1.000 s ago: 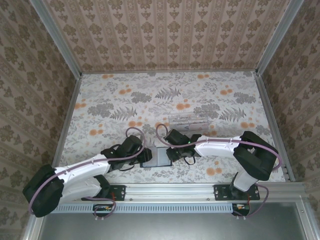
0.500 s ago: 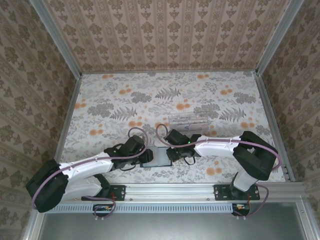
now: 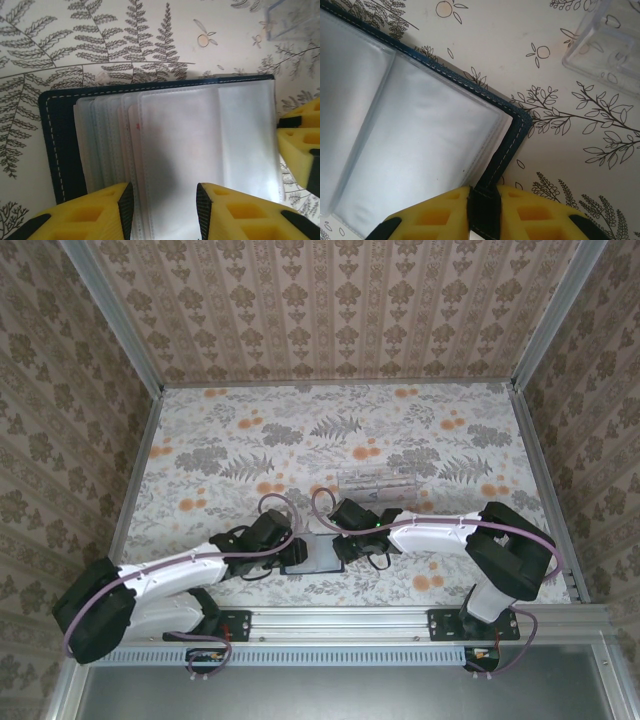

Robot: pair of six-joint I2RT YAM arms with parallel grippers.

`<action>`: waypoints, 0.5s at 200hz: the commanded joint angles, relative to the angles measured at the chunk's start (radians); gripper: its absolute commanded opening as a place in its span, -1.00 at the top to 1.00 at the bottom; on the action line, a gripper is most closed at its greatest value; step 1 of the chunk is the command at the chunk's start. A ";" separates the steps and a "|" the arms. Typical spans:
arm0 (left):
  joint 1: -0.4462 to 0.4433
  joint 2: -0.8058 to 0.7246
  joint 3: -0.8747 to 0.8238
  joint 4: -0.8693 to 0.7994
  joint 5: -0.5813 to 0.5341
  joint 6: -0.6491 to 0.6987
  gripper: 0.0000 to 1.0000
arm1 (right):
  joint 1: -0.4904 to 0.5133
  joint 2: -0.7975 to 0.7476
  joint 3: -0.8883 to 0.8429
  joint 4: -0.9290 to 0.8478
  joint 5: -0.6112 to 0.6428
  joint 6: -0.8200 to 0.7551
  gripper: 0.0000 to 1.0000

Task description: Take the credit cards out of the card holder

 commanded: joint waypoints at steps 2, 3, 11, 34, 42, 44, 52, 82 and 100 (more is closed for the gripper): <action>-0.010 0.012 0.017 0.039 0.023 0.021 0.18 | 0.012 0.033 -0.002 -0.017 -0.014 0.011 0.55; -0.010 0.012 0.017 0.041 0.024 0.021 0.18 | 0.011 0.033 -0.001 -0.017 -0.014 0.013 0.55; -0.010 0.010 0.017 0.054 0.031 0.022 0.18 | 0.011 0.035 -0.001 -0.015 -0.015 0.013 0.55; -0.018 0.000 0.020 0.091 0.051 0.029 0.15 | 0.011 0.036 0.000 -0.017 -0.014 0.013 0.54; -0.021 -0.003 0.021 0.105 0.059 0.030 0.13 | 0.012 0.037 0.001 -0.017 -0.014 0.013 0.54; -0.021 -0.003 0.020 0.109 0.060 0.030 0.12 | 0.012 0.038 0.001 -0.017 -0.014 0.014 0.54; -0.025 -0.003 0.020 0.117 0.065 0.030 0.08 | 0.012 0.038 0.000 -0.017 -0.014 0.013 0.54; -0.028 0.004 0.019 0.117 0.065 0.030 -0.13 | 0.012 0.038 0.001 -0.017 -0.013 0.013 0.54; -0.029 0.010 0.017 0.129 0.075 0.033 -0.48 | 0.011 0.040 0.000 -0.016 -0.013 0.013 0.54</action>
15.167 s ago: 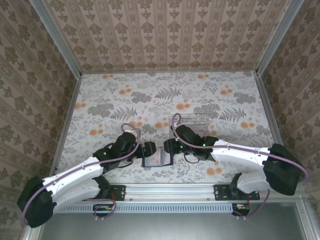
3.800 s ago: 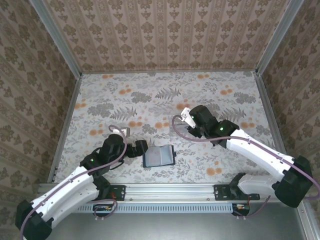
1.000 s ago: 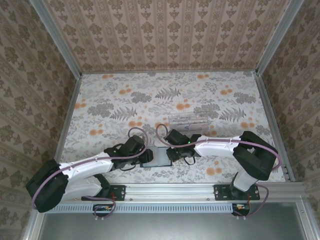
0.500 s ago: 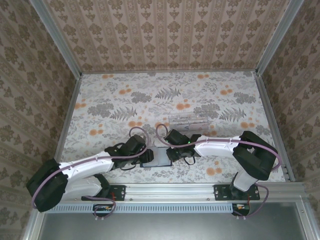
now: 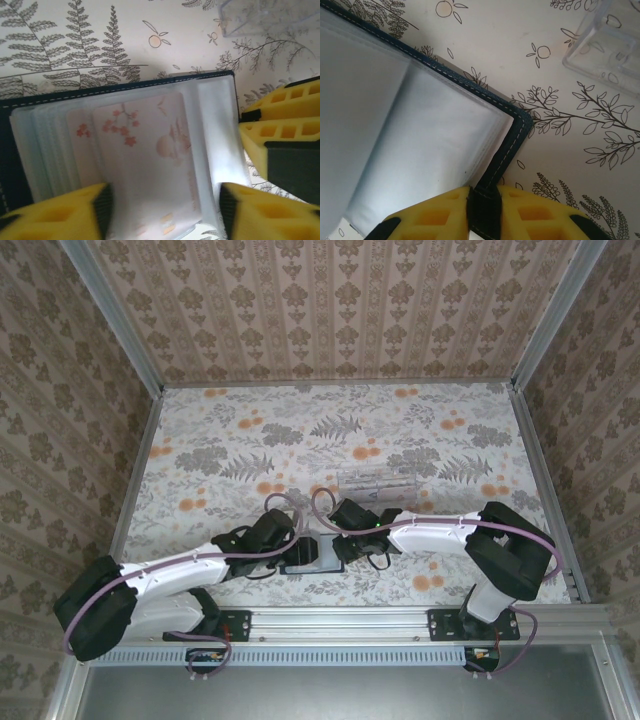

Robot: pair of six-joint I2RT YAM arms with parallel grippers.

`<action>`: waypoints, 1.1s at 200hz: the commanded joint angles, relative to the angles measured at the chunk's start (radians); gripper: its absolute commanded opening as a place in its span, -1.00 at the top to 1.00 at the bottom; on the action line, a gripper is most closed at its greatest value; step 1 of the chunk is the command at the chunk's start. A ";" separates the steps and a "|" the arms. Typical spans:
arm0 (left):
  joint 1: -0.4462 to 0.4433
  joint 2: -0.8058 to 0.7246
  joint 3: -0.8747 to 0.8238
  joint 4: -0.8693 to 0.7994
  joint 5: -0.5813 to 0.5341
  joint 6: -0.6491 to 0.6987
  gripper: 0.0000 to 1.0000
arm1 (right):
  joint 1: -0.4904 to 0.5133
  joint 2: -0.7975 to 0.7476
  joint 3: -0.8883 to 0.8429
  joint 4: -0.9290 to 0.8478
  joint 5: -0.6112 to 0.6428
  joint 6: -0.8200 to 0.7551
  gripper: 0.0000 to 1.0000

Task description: Take the credit cards out of the card holder

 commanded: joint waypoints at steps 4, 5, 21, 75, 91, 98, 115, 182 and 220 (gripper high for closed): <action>-0.007 0.004 0.017 0.047 0.026 0.011 -0.53 | 0.011 0.039 0.001 -0.019 -0.013 0.014 0.54; -0.007 0.004 0.017 0.047 0.026 0.011 -0.54 | 0.011 0.039 0.000 -0.019 -0.014 0.014 0.54; -0.011 0.006 0.019 0.055 0.034 0.015 -0.73 | 0.011 0.039 0.000 -0.017 -0.013 0.014 0.54; -0.014 0.000 0.017 0.055 0.034 0.016 -1.00 | 0.012 0.036 -0.002 -0.017 -0.007 0.020 0.53; -0.015 -0.009 0.020 0.042 0.030 0.018 -1.00 | 0.010 0.029 -0.004 -0.021 0.002 0.023 0.51; -0.014 -0.015 0.020 0.033 0.024 0.020 -1.00 | 0.010 0.023 -0.003 -0.025 0.009 0.023 0.50; -0.014 -0.040 0.026 -0.008 0.002 0.029 -1.00 | 0.010 0.000 0.001 -0.044 0.036 0.024 0.46; 0.056 -0.161 -0.014 -0.086 -0.021 0.038 -0.82 | 0.003 -0.154 0.006 -0.076 0.126 0.088 0.38; 0.095 -0.150 -0.020 -0.069 0.006 0.052 -0.03 | 0.002 -0.163 0.035 -0.013 0.016 0.141 0.40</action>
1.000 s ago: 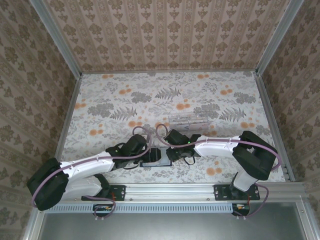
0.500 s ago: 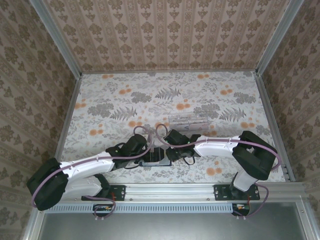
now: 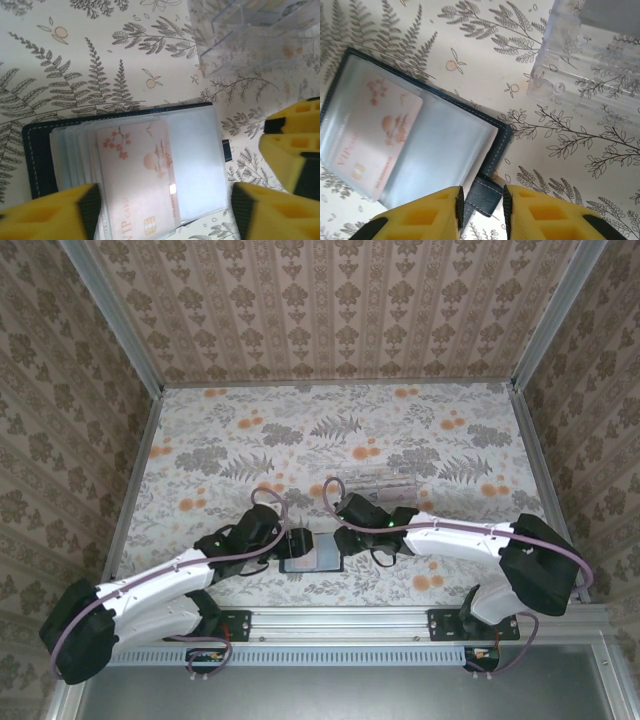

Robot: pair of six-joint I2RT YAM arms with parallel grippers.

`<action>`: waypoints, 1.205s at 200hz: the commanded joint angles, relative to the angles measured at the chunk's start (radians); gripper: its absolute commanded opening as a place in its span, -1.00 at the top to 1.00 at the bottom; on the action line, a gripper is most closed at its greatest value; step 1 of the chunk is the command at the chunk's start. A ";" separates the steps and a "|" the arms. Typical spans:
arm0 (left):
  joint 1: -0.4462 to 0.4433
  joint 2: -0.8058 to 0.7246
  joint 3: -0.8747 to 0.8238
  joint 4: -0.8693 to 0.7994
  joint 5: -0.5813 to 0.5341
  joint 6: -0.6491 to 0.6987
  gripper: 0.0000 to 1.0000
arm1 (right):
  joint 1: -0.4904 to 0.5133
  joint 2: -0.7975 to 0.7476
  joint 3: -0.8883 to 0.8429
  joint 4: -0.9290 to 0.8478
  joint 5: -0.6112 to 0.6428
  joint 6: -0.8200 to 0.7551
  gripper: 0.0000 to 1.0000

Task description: Take the credit cards out of the card holder

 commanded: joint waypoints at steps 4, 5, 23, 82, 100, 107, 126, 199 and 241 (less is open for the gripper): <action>0.025 0.006 -0.012 -0.013 0.018 0.026 0.07 | -0.001 -0.002 0.036 0.036 -0.070 0.066 0.40; 0.025 0.007 -0.012 -0.012 0.019 0.026 0.09 | -0.001 0.000 0.037 0.039 -0.074 0.068 0.40; 0.044 0.026 -0.015 0.001 0.036 0.034 0.45 | -0.001 0.027 0.035 0.105 -0.142 0.114 0.44; 0.065 0.077 -0.028 0.025 0.062 0.035 0.60 | -0.004 0.144 0.029 0.272 -0.283 0.246 0.54; 0.066 0.080 -0.034 0.006 0.051 0.028 0.59 | -0.010 0.164 0.020 0.299 -0.302 0.271 0.53; 0.066 0.081 -0.039 0.003 0.051 0.027 0.59 | -0.016 0.172 0.013 0.312 -0.313 0.283 0.52; 0.066 0.080 -0.057 0.010 0.055 0.018 0.59 | -0.030 0.193 -0.013 0.369 -0.352 0.321 0.52; 0.065 0.089 -0.078 -0.012 0.032 0.001 0.60 | -0.052 0.236 -0.049 0.404 -0.384 0.360 0.52; 0.064 0.109 -0.083 -0.003 0.032 -0.007 0.60 | -0.063 0.262 -0.058 0.429 -0.424 0.369 0.52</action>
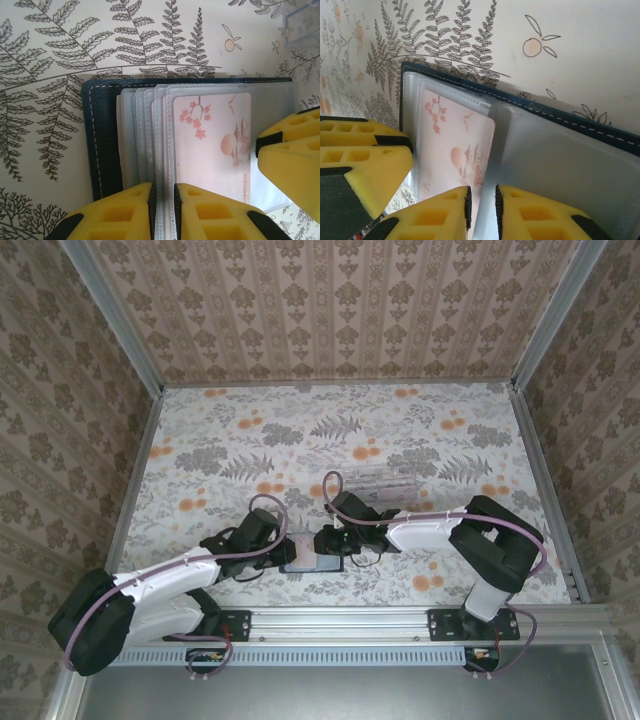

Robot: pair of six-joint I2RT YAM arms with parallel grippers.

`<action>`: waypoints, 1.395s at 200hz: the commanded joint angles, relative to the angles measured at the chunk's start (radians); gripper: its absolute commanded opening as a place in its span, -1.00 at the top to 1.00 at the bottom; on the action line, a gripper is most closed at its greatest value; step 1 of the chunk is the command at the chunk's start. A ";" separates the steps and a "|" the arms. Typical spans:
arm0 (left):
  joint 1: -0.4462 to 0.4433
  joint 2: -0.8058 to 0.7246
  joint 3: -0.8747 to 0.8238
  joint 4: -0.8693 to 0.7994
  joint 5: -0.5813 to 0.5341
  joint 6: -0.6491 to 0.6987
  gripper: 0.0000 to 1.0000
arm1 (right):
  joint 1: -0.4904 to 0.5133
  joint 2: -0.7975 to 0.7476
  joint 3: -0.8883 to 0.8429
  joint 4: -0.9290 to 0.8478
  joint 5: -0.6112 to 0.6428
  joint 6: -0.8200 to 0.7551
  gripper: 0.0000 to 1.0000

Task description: Take the credit cards out of the card holder

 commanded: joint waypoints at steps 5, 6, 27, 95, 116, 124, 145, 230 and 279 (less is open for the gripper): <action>0.005 0.019 -0.014 -0.010 -0.011 -0.015 0.60 | -0.007 0.037 -0.012 0.034 -0.052 0.027 0.52; 0.005 0.020 -0.014 -0.009 -0.011 -0.015 0.60 | -0.008 0.038 -0.012 0.035 -0.053 0.028 0.52; 0.002 0.029 -0.013 -0.005 -0.010 -0.018 0.61 | -0.009 0.053 -0.007 0.051 -0.069 0.030 0.52; -0.009 0.036 -0.011 0.000 -0.011 -0.021 0.63 | -0.012 0.058 -0.006 0.065 -0.089 0.032 0.56; -0.013 0.040 -0.008 0.001 -0.013 -0.021 0.64 | -0.013 0.064 -0.006 0.075 -0.097 0.037 0.63; -0.013 0.040 -0.009 -0.002 -0.014 -0.020 0.66 | -0.014 0.064 -0.008 0.077 -0.097 0.040 0.69; -0.014 0.038 -0.008 -0.011 -0.020 -0.025 0.69 | -0.024 0.059 -0.025 0.087 -0.100 0.048 0.91; 0.001 0.035 0.003 -0.093 -0.067 -0.034 0.84 | -0.098 -0.017 -0.114 0.090 -0.113 0.031 1.00; 0.007 -0.008 0.028 -0.127 -0.056 -0.017 0.81 | -0.128 -0.057 -0.147 0.082 -0.136 0.002 1.00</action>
